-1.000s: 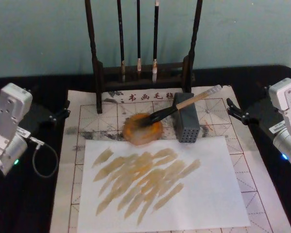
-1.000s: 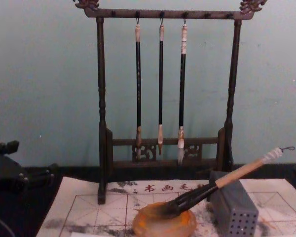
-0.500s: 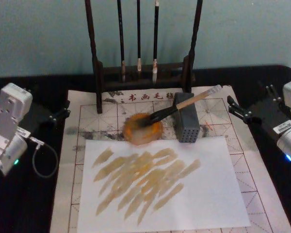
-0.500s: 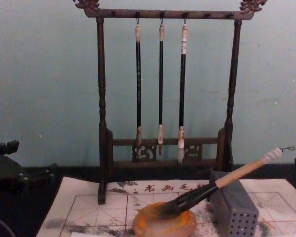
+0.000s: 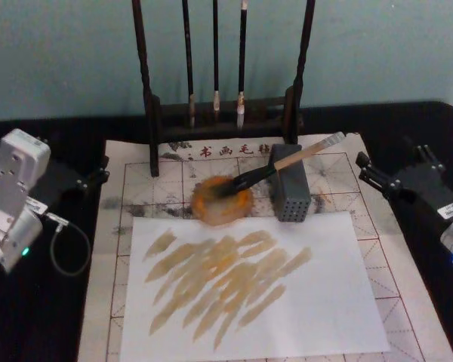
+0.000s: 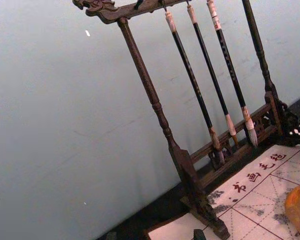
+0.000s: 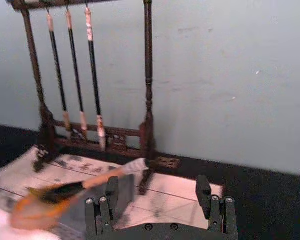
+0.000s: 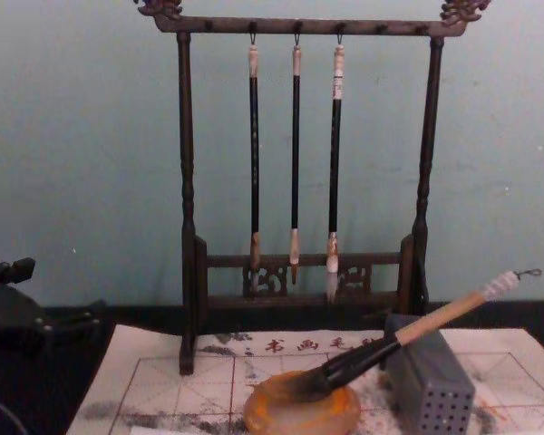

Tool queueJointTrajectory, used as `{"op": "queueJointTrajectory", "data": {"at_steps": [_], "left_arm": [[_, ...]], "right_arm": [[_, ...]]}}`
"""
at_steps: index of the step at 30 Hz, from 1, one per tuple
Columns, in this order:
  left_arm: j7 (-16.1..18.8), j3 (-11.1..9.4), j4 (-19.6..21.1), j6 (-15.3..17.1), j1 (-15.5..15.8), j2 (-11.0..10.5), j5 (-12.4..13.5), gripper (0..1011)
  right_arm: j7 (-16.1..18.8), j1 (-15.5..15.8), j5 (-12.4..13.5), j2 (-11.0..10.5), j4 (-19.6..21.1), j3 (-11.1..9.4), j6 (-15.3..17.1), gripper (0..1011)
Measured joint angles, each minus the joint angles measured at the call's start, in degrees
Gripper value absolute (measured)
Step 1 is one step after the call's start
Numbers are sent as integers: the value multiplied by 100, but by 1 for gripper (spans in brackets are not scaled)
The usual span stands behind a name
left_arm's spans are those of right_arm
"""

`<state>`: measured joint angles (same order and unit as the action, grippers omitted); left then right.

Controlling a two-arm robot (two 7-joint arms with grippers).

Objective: Pick up the brush from the inkstone, write on the paper, then place the brush back to its original position.

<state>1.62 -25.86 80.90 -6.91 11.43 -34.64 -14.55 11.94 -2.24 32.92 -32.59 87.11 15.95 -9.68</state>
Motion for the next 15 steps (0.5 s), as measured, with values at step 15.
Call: {"op": "queueJointTrajectory", "data": {"at_steps": [15], "left_arm": [[0, 0, 0, 0, 0, 0, 0, 1001]], "right_arm": [[1163, -98, 1671, 617, -434, -343, 786, 1002]]}}
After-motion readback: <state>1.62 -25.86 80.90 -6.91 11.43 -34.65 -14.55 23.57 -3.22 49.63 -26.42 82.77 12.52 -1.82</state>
